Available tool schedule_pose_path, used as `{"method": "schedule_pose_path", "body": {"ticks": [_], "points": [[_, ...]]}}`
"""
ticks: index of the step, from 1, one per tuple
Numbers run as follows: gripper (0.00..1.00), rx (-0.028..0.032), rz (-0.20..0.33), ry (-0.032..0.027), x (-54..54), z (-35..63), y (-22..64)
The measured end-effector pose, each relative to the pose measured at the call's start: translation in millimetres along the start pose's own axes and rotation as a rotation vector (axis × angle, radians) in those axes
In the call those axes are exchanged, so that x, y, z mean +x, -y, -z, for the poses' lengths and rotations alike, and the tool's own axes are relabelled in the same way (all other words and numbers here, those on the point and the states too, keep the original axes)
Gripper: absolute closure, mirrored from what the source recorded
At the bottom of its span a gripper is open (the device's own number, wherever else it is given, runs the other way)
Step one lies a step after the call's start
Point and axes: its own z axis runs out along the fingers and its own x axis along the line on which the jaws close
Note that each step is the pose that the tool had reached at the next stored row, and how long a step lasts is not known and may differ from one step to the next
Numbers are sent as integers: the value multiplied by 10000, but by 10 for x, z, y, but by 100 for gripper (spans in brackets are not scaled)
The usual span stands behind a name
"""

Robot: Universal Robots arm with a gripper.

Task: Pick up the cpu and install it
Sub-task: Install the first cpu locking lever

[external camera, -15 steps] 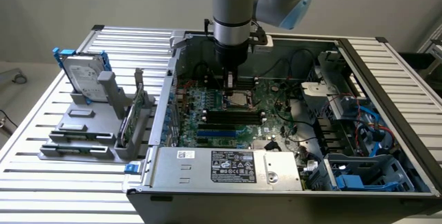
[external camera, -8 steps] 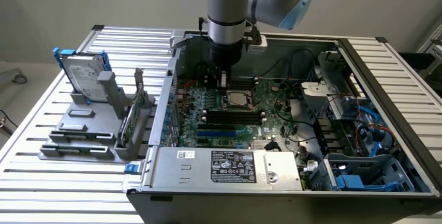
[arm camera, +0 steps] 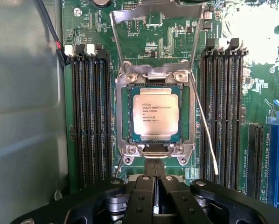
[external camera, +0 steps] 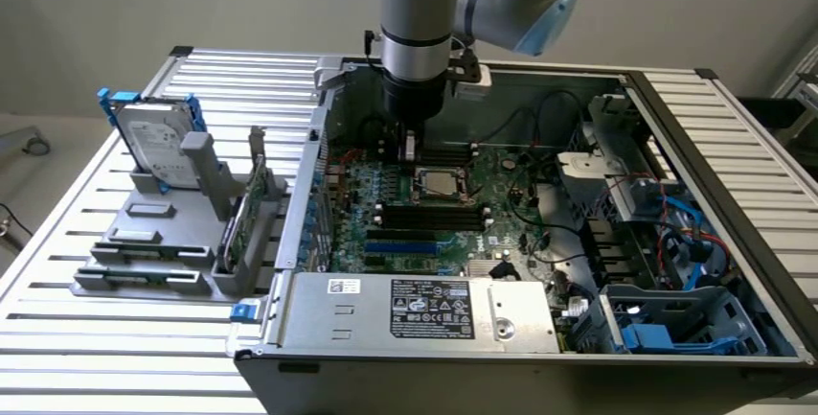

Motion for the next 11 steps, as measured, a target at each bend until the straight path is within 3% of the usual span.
{"method": "schedule_pose_path", "body": {"ticks": [11], "points": [[89, 0, 0, 0, 0, 0, 0]]}}
